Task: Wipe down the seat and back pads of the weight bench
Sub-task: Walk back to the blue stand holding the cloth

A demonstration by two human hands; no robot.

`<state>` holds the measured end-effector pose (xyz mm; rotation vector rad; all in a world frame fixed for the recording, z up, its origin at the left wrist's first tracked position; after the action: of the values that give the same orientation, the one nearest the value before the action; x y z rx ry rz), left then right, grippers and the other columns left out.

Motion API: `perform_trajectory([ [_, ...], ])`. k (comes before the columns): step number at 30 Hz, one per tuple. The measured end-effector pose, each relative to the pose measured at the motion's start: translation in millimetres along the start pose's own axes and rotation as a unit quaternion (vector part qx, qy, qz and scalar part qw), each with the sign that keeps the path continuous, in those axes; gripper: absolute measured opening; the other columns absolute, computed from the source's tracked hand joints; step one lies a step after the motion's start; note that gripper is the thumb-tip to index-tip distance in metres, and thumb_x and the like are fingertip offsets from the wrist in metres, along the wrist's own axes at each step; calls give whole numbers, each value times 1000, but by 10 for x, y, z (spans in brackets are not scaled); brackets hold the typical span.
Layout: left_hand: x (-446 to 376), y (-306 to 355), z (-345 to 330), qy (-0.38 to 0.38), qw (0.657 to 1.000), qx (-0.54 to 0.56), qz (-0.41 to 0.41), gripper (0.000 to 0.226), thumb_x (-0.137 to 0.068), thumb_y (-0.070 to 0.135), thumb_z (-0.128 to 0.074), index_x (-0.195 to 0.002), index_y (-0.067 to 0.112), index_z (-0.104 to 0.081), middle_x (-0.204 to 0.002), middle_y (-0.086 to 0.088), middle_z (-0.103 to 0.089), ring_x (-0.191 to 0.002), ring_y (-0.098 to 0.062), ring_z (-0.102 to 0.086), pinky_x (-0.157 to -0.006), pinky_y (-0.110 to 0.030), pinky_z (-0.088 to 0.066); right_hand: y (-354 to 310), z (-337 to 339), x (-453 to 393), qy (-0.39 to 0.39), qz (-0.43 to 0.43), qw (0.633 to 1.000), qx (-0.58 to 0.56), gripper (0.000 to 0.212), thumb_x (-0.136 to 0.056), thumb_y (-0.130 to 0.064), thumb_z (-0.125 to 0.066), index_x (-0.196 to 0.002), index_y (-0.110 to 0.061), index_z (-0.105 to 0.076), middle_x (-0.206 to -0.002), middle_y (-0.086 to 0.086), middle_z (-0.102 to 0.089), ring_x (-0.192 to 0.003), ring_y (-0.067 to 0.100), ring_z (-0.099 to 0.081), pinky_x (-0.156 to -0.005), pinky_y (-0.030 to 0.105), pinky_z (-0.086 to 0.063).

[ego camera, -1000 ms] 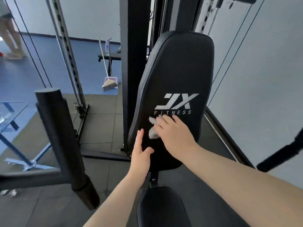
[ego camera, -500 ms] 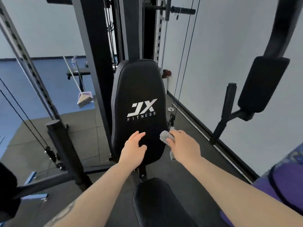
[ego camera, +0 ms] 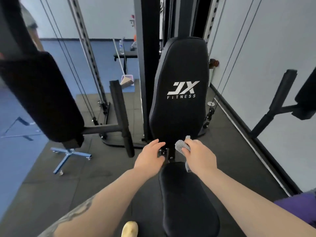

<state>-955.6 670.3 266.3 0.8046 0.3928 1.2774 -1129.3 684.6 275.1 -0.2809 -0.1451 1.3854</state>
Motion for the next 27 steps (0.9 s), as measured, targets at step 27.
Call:
perform_trajectory([
  [27,2774,-3251,3524,307,911,-142,238,44,-93,27,-51,-135,33,-46,-148,10,-38,-137,-17,-32,-112,-37,-24,-4609,-1092,1215,-88,263,955,-108,33,-97,-37,-46,-130,-37,-48,-123,-17,-53,-106,12,-55,-68,28,-41],
])
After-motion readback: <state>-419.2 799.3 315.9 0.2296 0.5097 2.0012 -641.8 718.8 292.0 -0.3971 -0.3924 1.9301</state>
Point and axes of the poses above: each hand's wrist, its own x-axis away from the middle knuckle, its own z-axis out of the back of the hand, y = z × x, the point moved 3 cm from there along -x, towards the middle knuckle
